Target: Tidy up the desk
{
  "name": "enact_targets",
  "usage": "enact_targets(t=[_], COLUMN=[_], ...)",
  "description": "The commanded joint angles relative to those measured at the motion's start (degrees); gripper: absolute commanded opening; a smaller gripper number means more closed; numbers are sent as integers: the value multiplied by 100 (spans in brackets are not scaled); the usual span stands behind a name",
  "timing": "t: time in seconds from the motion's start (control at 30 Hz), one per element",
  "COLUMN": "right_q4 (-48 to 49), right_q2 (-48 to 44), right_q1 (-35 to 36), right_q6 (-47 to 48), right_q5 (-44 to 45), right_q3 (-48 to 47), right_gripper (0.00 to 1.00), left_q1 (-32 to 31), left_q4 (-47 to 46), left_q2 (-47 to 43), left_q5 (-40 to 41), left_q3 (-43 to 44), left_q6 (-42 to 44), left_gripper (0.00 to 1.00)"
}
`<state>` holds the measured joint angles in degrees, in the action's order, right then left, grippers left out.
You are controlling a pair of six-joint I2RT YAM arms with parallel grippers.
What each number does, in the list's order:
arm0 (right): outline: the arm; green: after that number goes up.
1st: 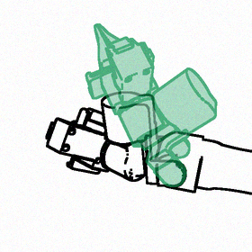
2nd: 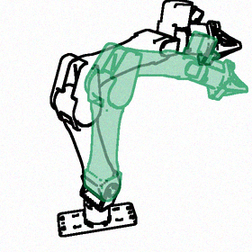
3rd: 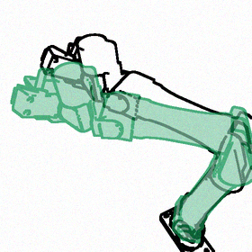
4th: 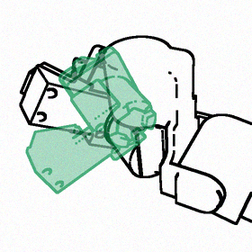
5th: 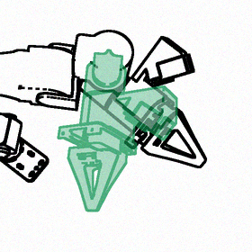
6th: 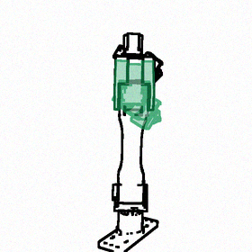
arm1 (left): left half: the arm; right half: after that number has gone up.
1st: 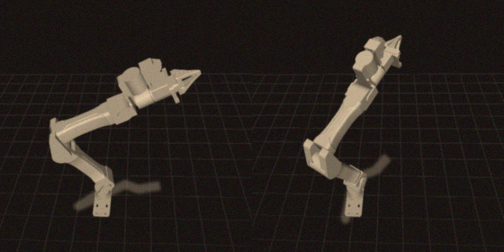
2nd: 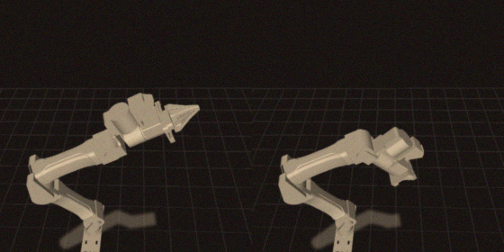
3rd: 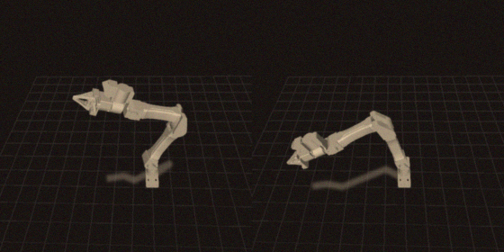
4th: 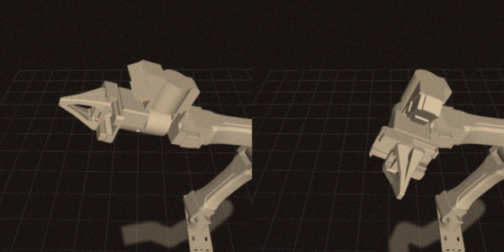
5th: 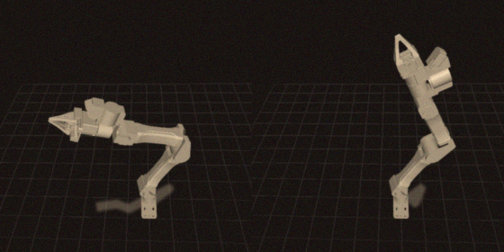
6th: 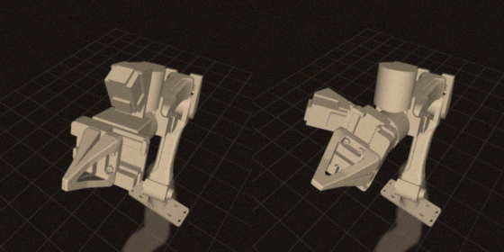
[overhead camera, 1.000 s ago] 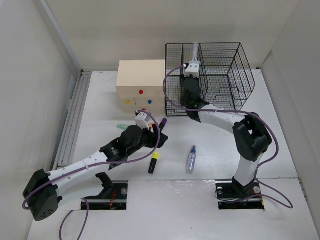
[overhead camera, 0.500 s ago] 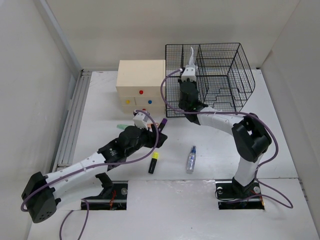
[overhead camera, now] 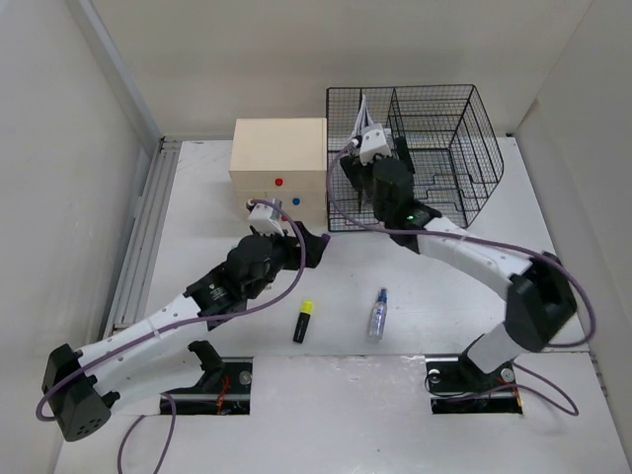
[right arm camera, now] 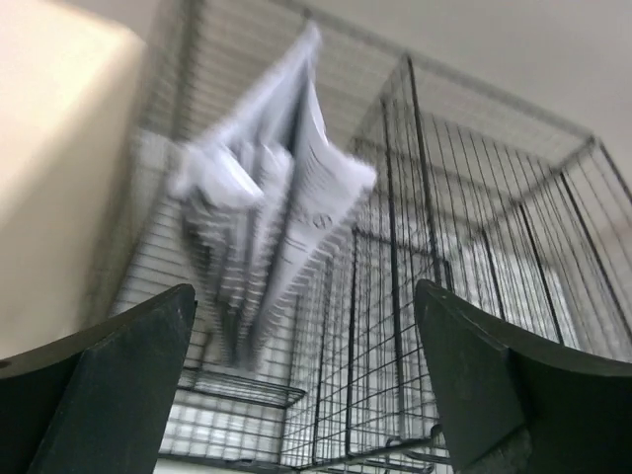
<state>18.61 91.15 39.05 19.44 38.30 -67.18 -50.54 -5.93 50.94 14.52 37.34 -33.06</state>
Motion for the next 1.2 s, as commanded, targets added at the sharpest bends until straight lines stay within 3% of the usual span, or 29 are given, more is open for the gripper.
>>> enact_targets(t=[0.0, 0.03, 0.07, 0.1, 0.13, 0.17, 0.2, 0.23, 0.27, 0.3, 0.4, 0.67, 1.17], right_q4=[-710, -788, -893, -1068, -1296, -1699, -1903, -2114, -2473, -2598, -2802, -2863, -2863], right_q2=[-1358, -1633, -1871, -2247, -2373, -2470, -2558, -2628, -2629, -2577, -2401, -2295, -2295], right_q1=[42, -37, -38, -133, -247, -327, -441, -590, -800, -872, -1320, -1822, -1822], right_q6=[253, 253, 253, 175, 87, -71, -351, -406, -484, -668, -748, -1021, -1127], right_q5=[-1741, -2061, -2368, -2693, -3236, -3433, -3800, -4883, -5207, -5419, -6395, -6809, -6749], right_q3=[-305, -235, -174, -173, -260, -313, -366, -418, -419, -419, -419, -314, -314], right_gripper=[95, 90, 70, 57, 35, 0, 0, 0, 0, 20, 38, 38, 40], left_q1=[35, 227, 342, 448, 640, 738, 835, 957, 1202, 1318, 1626, 1679, 2303], left_q4=[-162, -162, -162, -162, -162, -162, -162, -162, -162, -223, -224, 215, 154], left_q2=[-49, -49, -49, 3, 74, 126, 197, 354, 451, 557, 1118, 2481, 2868], left_q5=[892, 894, 894, 894, 946, 947, 999, 1000, 1000, 913, 798, 789, 579], left_q3=[519, 598, 755, 827, 888, 941, 1011, 1012, 1081, 1160, 1406, 2347, 2392], left_q6=[124, 124, 124, 124, 176, 177, 177, 177, 177, 177, 317, 643, 827], left_gripper=[73, 73, 73, 73, 71, 68, 65, 55, 49, 45, 40, 38, 40])
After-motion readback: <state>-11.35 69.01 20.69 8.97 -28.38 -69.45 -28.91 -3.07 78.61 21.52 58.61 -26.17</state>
